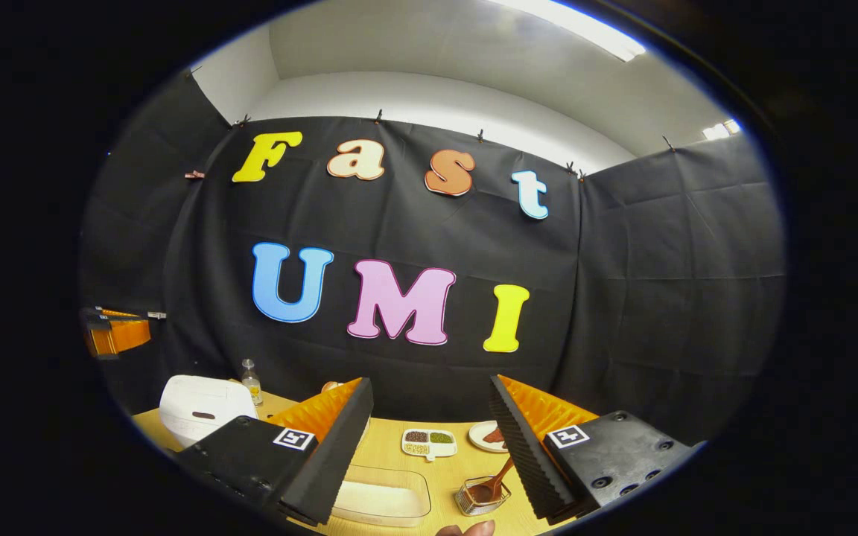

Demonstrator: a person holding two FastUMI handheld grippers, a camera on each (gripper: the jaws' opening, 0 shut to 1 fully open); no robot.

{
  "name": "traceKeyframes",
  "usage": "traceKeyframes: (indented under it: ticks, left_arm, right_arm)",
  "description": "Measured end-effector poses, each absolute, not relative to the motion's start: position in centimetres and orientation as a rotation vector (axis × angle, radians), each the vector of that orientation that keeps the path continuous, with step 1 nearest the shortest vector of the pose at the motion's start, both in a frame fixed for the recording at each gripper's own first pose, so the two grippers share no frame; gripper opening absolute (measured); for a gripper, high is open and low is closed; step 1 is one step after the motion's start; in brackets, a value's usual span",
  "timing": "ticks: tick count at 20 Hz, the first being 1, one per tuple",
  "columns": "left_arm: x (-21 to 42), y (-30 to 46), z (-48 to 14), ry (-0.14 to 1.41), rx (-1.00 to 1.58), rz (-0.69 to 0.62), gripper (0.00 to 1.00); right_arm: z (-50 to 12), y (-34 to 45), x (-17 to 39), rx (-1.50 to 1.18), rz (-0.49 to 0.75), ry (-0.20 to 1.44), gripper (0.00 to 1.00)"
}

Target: Close the left gripper, press the button to open the rice cooker; take a wooden spoon from the chopstick holder with the right hand, scoop a spoonful of rice and pour it into the rice cooker, then put the wooden spoon back into the chopstick holder.

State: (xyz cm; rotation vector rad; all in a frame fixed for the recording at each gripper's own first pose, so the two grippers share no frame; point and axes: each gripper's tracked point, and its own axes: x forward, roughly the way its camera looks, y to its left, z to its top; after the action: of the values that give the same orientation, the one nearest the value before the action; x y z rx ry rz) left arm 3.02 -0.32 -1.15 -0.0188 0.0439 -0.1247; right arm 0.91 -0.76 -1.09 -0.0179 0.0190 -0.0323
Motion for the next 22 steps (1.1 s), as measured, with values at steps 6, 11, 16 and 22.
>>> traceKeyframes:
  ticks: [6, 11, 16, 22]
  left_arm:
    - [8.7, 2.2, -8.9, 0.35, -0.132, -0.228, 0.07]
    - [11.7, 2.4, -16.8, 0.661, -0.261, -0.299, 0.08]
    - [12.6, 2.1, -20.1, 0.764, -0.23, -0.286, 0.07]
    - [12.7, 1.9, -22.2, 0.834, -0.202, -0.281, 0.07]
  right_arm:
    - [-1.6, -1.4, 1.0, -0.056, -0.058, 0.026, 0.97]
    - [-2.3, -2.9, 0.9, -0.086, -0.107, 0.038, 0.97]
    - [-3.4, -4.5, 1.0, -0.096, -0.159, 0.058, 0.97]
    - [-4.0, -5.4, 1.4, -0.092, -0.185, 0.071, 0.97]
